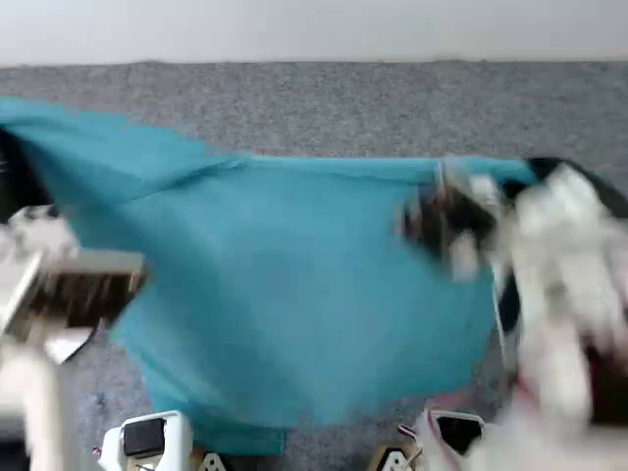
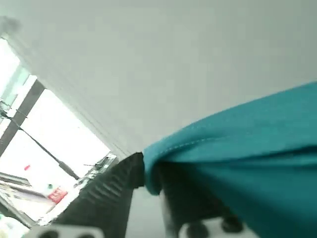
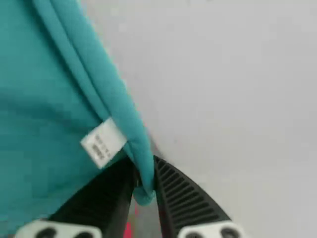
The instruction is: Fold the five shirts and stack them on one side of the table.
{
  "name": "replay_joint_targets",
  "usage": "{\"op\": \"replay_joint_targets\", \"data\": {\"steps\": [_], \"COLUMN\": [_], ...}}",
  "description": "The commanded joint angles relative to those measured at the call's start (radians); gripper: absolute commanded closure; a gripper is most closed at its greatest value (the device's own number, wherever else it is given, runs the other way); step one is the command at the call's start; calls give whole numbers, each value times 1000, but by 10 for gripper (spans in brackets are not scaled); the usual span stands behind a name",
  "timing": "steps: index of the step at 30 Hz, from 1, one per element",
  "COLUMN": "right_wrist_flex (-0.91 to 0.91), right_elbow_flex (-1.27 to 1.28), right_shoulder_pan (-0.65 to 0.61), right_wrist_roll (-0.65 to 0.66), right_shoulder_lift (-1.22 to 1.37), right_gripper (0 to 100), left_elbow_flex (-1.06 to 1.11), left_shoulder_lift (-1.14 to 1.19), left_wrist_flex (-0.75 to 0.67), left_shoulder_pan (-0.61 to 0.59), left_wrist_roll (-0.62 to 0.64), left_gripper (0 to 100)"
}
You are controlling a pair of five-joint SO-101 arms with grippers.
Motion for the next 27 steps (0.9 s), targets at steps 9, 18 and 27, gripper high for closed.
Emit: {"op": "replay_joint_targets", "data": {"steps": [9,18,27], "right_wrist_flex": [-582,-1046,-1356], "right_elbow_flex": [425,451,450], "right_shoulder_pan": [-18,-35,-39], "right_wrist_roll": [5,-32,14], "right_shoulder_lift": [295,553,694], "right_gripper": [989,989,989], "left_elbow_flex": [475,245,-163], "left_shoulder_lift": [321,755,1088], "left_wrist_flex": [-554,-701,-683], "left_shoulder_pan": [81,92,120], "left_wrist_roll": [-8,-8,-8], "left_gripper": [986,986,987]}}
